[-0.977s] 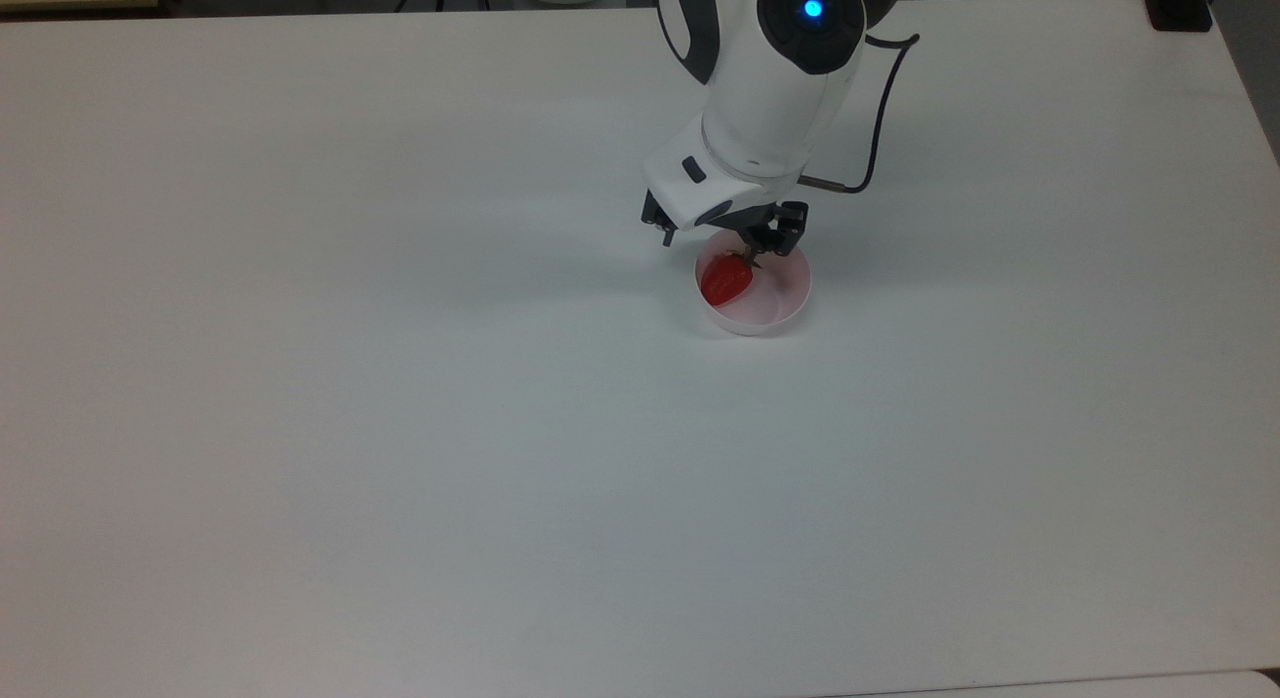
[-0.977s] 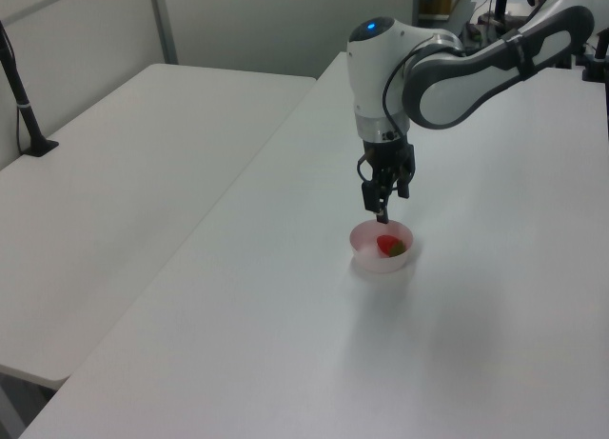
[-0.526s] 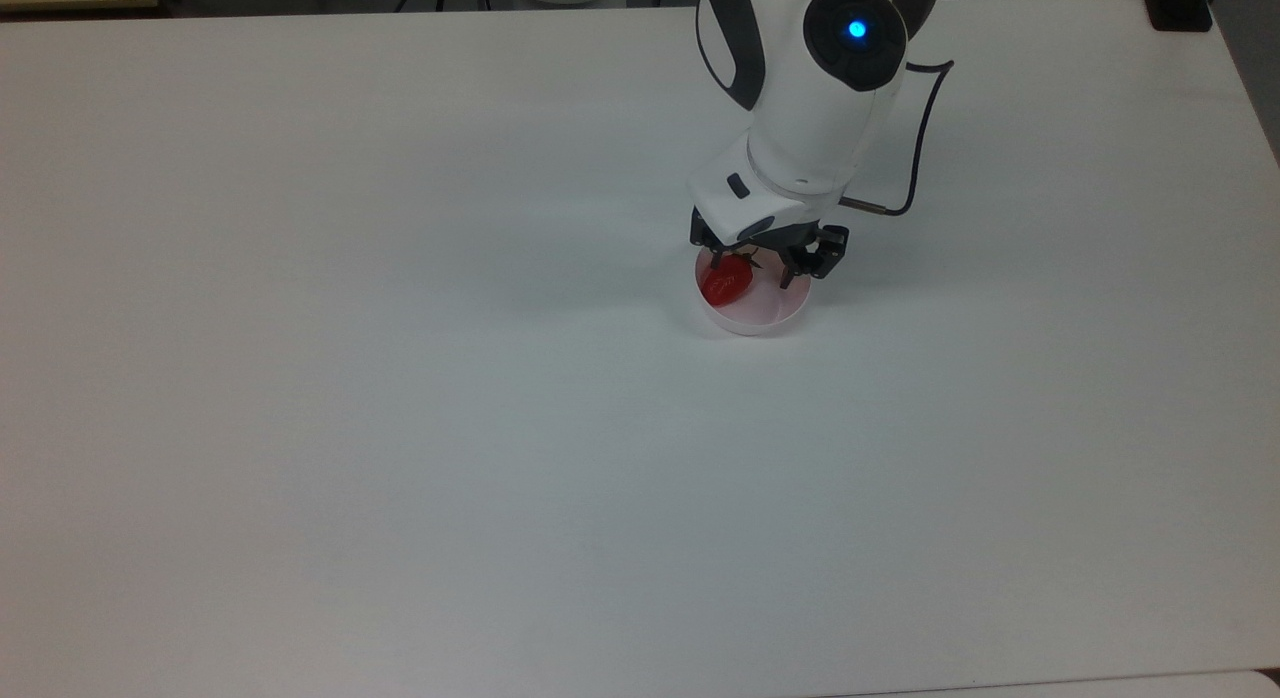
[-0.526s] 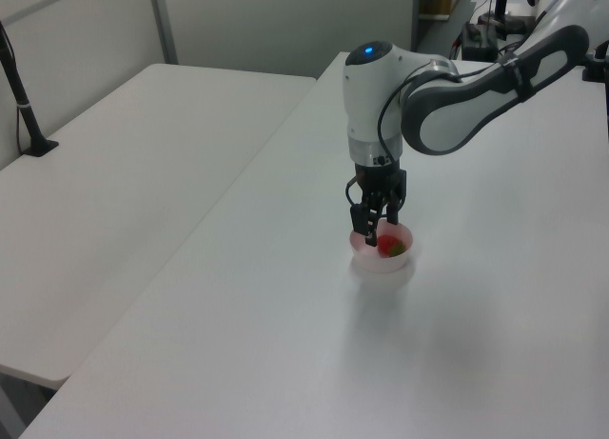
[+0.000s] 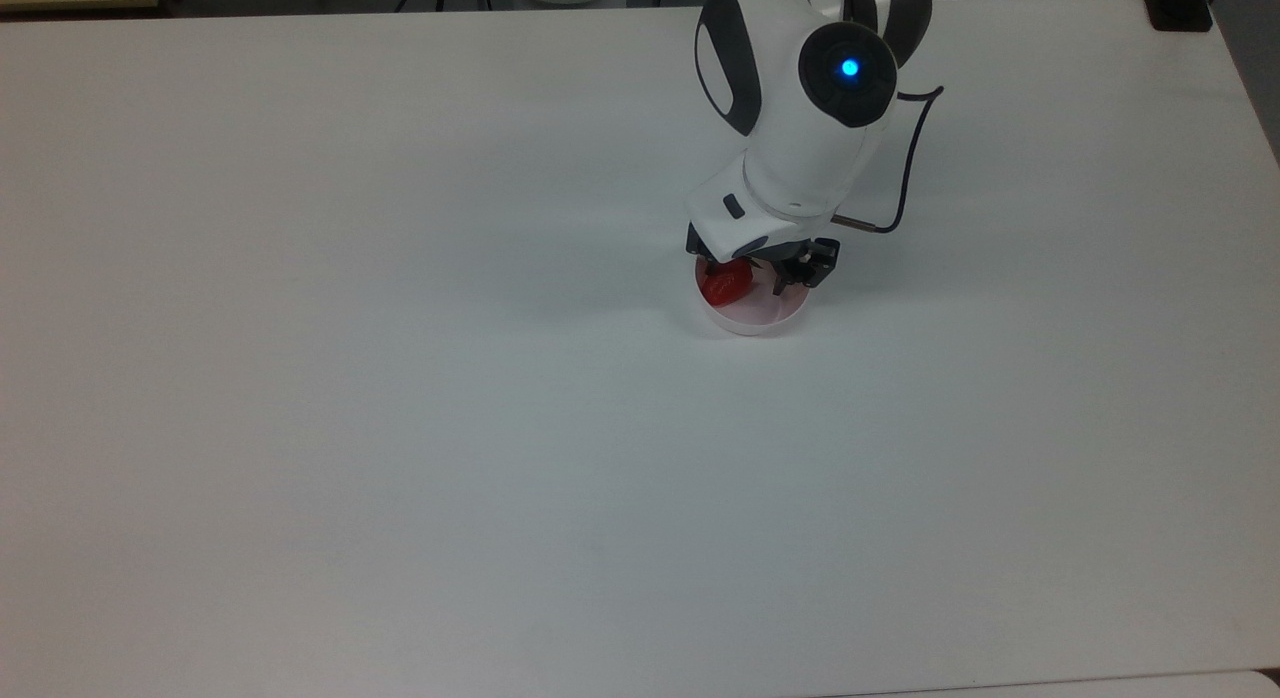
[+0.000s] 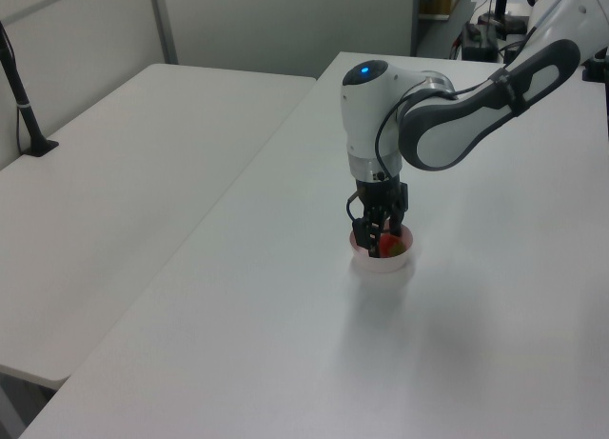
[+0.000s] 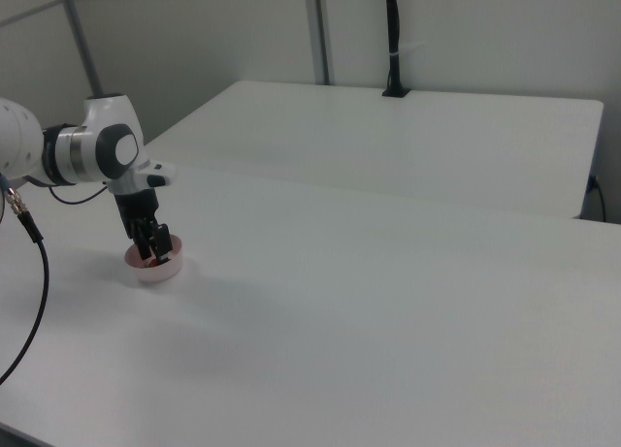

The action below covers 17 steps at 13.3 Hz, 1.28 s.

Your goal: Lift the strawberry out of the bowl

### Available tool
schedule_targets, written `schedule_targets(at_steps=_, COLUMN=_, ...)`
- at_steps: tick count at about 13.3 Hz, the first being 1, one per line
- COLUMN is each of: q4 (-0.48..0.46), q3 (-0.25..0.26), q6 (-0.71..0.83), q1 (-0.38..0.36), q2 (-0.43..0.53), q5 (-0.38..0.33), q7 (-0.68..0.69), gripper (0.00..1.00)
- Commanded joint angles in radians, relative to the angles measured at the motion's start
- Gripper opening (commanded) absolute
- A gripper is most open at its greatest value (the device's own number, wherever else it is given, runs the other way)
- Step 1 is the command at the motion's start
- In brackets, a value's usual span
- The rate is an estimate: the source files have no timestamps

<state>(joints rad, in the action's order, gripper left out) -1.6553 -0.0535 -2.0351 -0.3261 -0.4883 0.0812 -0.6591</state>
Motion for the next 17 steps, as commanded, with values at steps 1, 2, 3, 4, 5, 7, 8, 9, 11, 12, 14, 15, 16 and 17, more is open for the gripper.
schedule_targets(at_steps=1, q4=-0.04, q3=0.0, q6=-0.01, q1=0.002, q2=0.014, q5=-0.009, q7=0.018, gripper=0.98)
schedule_targets(at_steps=2, q4=-0.043, q3=0.0, q6=-0.01, q1=0.002, q2=0.013, q5=-0.009, q7=0.018, gripper=1.0)
schedule_targets(at_steps=3, q4=-0.043, q3=0.0, q6=-0.011, q1=0.001, q2=0.007, q5=-0.009, q7=0.013, gripper=1.0)
schedule_targets(at_steps=4, q4=-0.041, q3=0.0, q6=-0.013, q1=-0.002, q2=-0.001, q5=-0.009, q7=0.009, gripper=1.0)
schedule_targets(at_steps=5, q4=-0.043, q3=0.0, q6=-0.013, q1=-0.002, q2=-0.001, q5=-0.009, q7=0.007, gripper=1.0)
schedule_targets(at_steps=7, q4=-0.043, q3=0.0, q6=-0.013, q1=0.001, q2=-0.001, q5=-0.009, q7=0.004, gripper=0.86)
schedule_targets(at_steps=8, q4=-0.041, q3=0.0, q6=-0.011, q1=0.002, q2=-0.001, q5=-0.011, q7=0.004, gripper=0.73)
schedule_targets(at_steps=9, q4=-0.041, q3=0.0, q6=-0.011, q1=0.004, q2=-0.001, q5=-0.011, q7=0.004, gripper=0.61)
schedule_targets(at_steps=11, q4=-0.038, q3=-0.002, q6=-0.01, q1=0.012, q2=0.0, q5=-0.011, q7=0.01, gripper=0.43)
schedule_targets(at_steps=12, q4=-0.037, q3=0.0, q6=-0.008, q1=0.013, q2=0.002, q5=-0.011, q7=0.01, gripper=0.42)
schedule_targets(at_steps=14, q4=-0.032, q3=0.0, q6=0.015, q1=0.015, q2=0.008, q5=-0.011, q7=0.012, gripper=0.42)
schedule_targets(at_steps=15, q4=-0.031, q3=-0.002, q6=0.032, q1=0.015, q2=0.014, q5=-0.012, q7=0.013, gripper=0.42)
schedule_targets(at_steps=16, q4=-0.018, q3=-0.002, q6=0.048, q1=0.018, q2=0.017, q5=-0.014, q7=0.015, gripper=0.42)
schedule_targets(at_steps=17, q4=-0.002, q3=-0.002, q6=0.074, q1=0.019, q2=0.017, q5=-0.014, q7=0.015, gripper=0.42)
